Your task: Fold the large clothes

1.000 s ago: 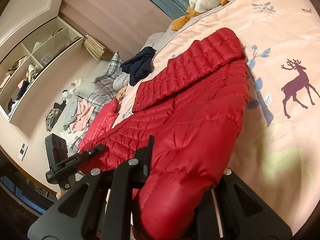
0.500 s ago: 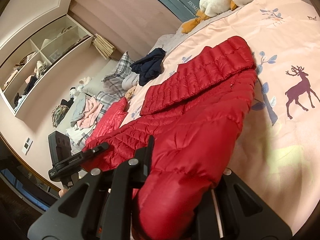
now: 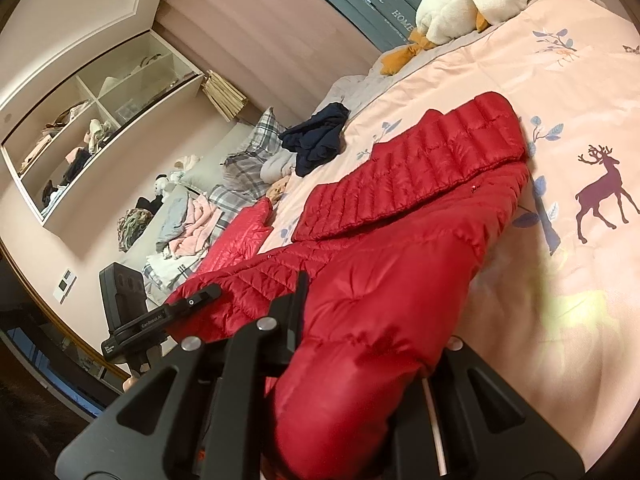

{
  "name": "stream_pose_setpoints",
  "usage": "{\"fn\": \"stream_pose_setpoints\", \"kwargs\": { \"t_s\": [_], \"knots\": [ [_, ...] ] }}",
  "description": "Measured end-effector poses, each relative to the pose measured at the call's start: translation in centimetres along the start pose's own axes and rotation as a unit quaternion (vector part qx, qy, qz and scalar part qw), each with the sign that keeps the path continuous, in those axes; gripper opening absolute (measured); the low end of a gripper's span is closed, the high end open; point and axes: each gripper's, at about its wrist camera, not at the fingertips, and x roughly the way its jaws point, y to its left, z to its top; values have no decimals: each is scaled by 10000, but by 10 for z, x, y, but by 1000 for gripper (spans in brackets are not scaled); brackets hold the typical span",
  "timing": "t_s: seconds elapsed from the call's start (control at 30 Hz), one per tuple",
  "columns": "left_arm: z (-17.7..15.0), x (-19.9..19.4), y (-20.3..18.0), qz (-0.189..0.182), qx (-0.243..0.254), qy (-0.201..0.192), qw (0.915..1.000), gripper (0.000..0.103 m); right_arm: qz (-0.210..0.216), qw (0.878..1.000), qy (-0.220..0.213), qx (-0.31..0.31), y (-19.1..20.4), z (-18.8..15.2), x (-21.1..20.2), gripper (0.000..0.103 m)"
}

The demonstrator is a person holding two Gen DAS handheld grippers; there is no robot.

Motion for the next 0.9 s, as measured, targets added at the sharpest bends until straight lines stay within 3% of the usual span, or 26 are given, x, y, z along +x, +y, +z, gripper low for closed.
{"fn": "stream_pose_setpoints", "kwargs": {
  "t_s": [0.9],
  "knots": [
    [-3,-42,-21,-104,254,-345,9990,18,412,9985,-194,-310,12,19,-25,13]
  ]
}}
